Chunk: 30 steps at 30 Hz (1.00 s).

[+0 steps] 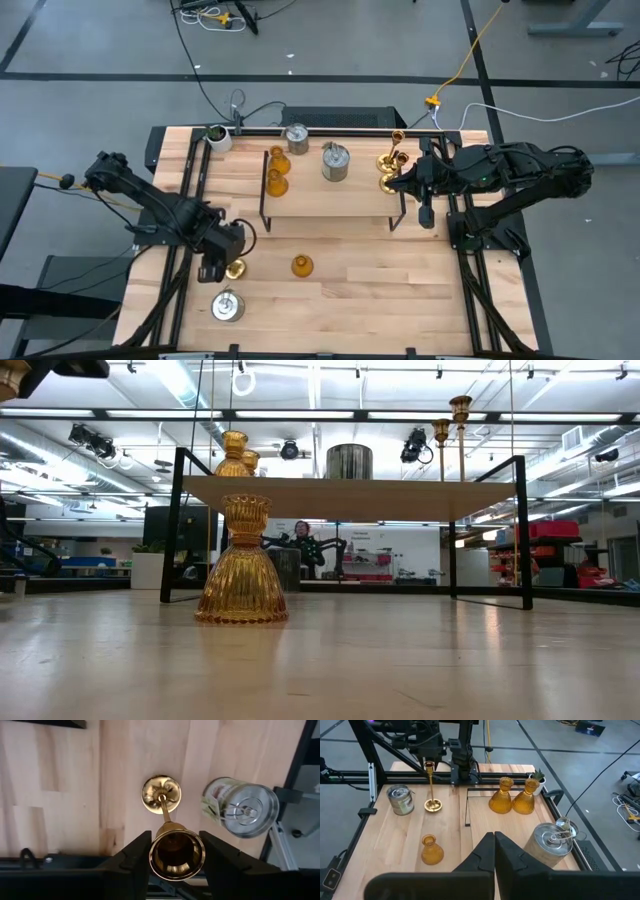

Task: Pick & Place candle stick holders
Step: Put the candle holder on the shelf aligned with the other candle holder

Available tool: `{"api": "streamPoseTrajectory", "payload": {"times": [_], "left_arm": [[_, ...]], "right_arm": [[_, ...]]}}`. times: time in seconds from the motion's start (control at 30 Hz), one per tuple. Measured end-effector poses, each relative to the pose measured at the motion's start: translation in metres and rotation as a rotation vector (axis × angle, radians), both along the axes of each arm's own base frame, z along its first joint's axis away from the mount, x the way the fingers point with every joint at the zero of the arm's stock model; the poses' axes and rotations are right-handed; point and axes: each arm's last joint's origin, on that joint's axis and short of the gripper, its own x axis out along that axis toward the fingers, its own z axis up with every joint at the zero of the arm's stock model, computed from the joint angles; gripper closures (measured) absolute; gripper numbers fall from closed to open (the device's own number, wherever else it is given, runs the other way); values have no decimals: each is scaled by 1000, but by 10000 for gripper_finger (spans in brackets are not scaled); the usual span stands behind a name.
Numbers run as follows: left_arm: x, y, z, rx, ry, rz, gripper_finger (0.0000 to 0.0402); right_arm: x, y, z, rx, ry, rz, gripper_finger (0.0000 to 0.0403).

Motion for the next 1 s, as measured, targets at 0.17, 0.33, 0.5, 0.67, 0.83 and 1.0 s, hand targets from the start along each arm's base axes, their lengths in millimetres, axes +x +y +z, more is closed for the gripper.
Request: {"api": "streamPoseTrajectory", "payload": {"times": [0.17, 0.33, 0.5, 0.67, 0.83, 1.0], "left_arm": [[-2, 2, 15, 13, -24, 4, 243], [-2, 3, 36, 4, -93, 10, 248], [0, 8, 57, -14, -177, 53, 245], [3, 17, 74, -37, -235, 113, 248], [4, 22, 80, -38, -261, 125, 248], [6, 24, 80, -35, -269, 119, 248]], "right_arm": [[1, 0, 1, 5, -15, 5, 399], [1, 0, 2, 7, -22, 8, 399], [1, 1, 2, 8, -26, 8, 399], [3, 1, 5, 41, -61, -4, 399], [4, 1, 6, 48, -77, -5, 399], [4, 1, 6, 49, -77, -5, 399]]}}
